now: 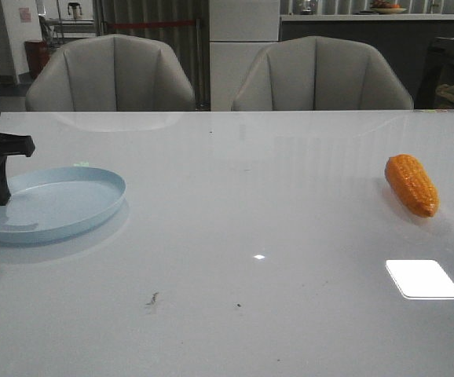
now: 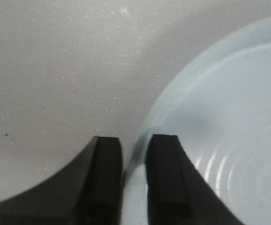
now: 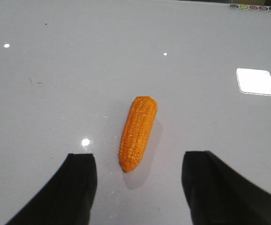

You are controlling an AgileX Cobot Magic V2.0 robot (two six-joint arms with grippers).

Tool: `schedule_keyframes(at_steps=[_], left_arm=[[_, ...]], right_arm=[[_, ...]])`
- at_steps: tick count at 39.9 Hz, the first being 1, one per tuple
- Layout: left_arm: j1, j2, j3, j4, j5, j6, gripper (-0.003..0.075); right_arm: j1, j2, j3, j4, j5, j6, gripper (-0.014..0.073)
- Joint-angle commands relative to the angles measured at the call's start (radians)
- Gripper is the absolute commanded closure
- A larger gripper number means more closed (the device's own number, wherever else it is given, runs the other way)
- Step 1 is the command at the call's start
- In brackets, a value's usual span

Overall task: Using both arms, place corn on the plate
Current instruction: 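Grip the plate rim and slide the plate toward the table center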

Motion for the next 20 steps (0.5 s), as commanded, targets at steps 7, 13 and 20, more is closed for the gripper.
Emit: schedule_keyframes(at_steps=[7, 13, 20], left_arm=[[-0.004, -0.036, -0.017, 0.007, 0.027, 0.000, 0.0630], [-0.004, -0.049, -0.030, -0.018, 0.061, 0.030, 0.0630], [-0.004, -0.075, -0.066, -0.076, 0.106, 0.094, 0.0630]], right_arm=[[0.002, -0.008, -0.035, 0.004, -0.073, 0.001, 0.0088], [0.002, -0.008, -0.035, 0.004, -0.073, 0.001, 0.0088], [0.002, -0.008, -0.035, 0.004, -0.072, 0.001, 0.0088]])
